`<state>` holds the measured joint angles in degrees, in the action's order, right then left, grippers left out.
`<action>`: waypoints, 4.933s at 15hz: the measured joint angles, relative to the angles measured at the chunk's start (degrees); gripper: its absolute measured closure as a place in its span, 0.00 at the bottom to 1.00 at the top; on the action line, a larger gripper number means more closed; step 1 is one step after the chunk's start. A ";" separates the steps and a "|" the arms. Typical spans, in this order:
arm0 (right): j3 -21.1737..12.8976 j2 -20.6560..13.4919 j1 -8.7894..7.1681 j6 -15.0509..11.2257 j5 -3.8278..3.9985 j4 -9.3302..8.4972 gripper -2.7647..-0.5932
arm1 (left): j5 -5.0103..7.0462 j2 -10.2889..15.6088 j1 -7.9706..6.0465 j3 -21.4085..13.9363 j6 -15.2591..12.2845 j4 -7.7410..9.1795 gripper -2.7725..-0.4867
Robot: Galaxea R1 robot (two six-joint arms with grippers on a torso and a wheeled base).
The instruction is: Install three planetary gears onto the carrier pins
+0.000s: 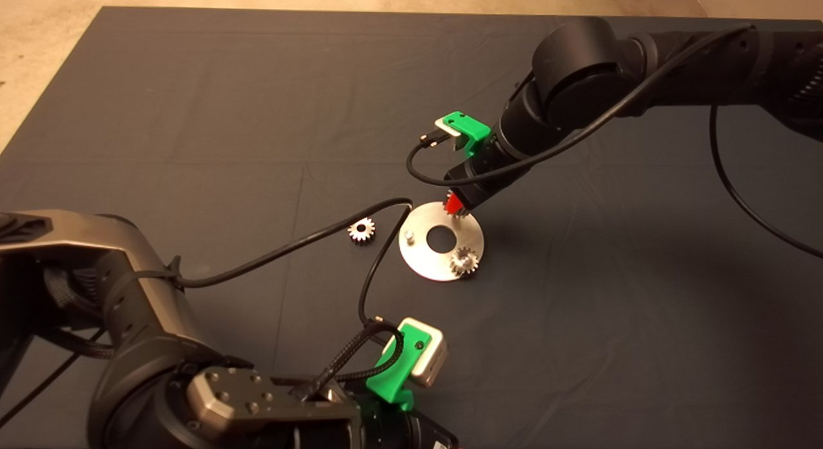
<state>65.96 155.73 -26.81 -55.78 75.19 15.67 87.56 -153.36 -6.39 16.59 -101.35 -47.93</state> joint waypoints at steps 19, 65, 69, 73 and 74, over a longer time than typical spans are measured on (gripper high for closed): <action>3.72 -0.13 2.48 0.47 2.81 1.30 0.82 | 0.00 -0.78 -0.66 0.00 -1.32 0.09 0.01; 8.51 3.36 5.03 4.93 2.56 5.67 0.82 | -0.05 -0.56 -0.65 0.00 -1.51 0.28 0.01; 8.51 3.36 5.03 5.01 2.56 5.74 0.82 | -0.05 -0.56 -0.66 0.00 -1.51 0.28 0.01; 8.51 3.36 5.07 5.40 2.60 5.75 0.82 | -0.05 -0.56 -0.66 0.00 -1.49 0.28 0.01; 8.51 3.36 5.07 5.44 2.60 5.75 0.82 | -0.05 -0.56 -0.66 0.00 -1.51 0.28 0.01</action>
<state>74.47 159.09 -21.74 -50.35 77.79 21.42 87.52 -153.92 -7.05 16.59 -102.86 -47.65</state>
